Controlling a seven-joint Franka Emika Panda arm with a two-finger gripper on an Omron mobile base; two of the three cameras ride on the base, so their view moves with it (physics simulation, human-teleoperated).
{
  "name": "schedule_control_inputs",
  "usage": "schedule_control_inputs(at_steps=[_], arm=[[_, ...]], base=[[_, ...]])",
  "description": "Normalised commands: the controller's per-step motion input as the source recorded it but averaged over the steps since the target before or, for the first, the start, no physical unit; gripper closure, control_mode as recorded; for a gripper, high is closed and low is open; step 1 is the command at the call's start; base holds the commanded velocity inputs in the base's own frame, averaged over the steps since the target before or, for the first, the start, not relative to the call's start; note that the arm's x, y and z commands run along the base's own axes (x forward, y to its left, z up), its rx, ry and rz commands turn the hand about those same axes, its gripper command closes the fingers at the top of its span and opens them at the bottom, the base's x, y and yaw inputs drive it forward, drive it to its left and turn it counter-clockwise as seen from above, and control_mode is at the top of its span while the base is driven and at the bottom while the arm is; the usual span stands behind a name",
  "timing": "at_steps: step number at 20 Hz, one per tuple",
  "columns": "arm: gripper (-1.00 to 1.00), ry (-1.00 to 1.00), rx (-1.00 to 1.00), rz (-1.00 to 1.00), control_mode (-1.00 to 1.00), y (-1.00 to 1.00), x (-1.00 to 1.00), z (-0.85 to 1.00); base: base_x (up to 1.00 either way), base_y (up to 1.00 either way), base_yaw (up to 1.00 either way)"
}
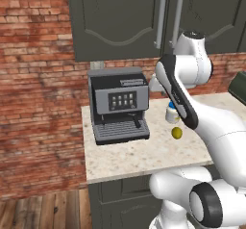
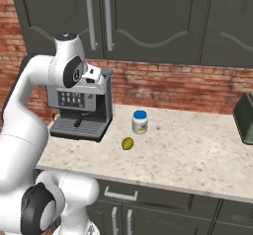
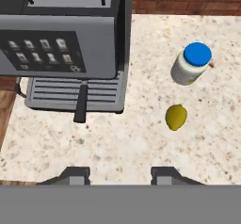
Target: Pick the pan from the cabinet and place it on the stove. Then turn on the stove burner for the pan.
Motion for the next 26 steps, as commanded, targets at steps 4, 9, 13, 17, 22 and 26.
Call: schedule_control_inputs(at_steps=[4,9,13,17,22,26], arm=[[-1.00,-0.04,0.00,0.00,-1.00,0.00,-0.01,0.00],[-1.00,-0.21,0.00,0.00,-1.00,-0.06,-0.16,0.03],[-1.00,-0.28,0.00,0.00,-1.00,-0.23,-0.24,0.21],[-1.00,-0.30,0.00,0.00,-1.00,-0.36,-0.18,0.33],[-1.00,-0.30,0.00,0.00,-1.00,-0.32,-0.11,0.43],[-1.00,-0.29,0.00,0.00,-1.00,-0.13,-0.01,0.47]], base=[[0.00,0.00,0.00],[0.00,0.00,0.00],[0.00,0.00,0.00],[0.00,0.00,0.00],[0.00,0.00,0.00],[0.00,0.00,0.00]])
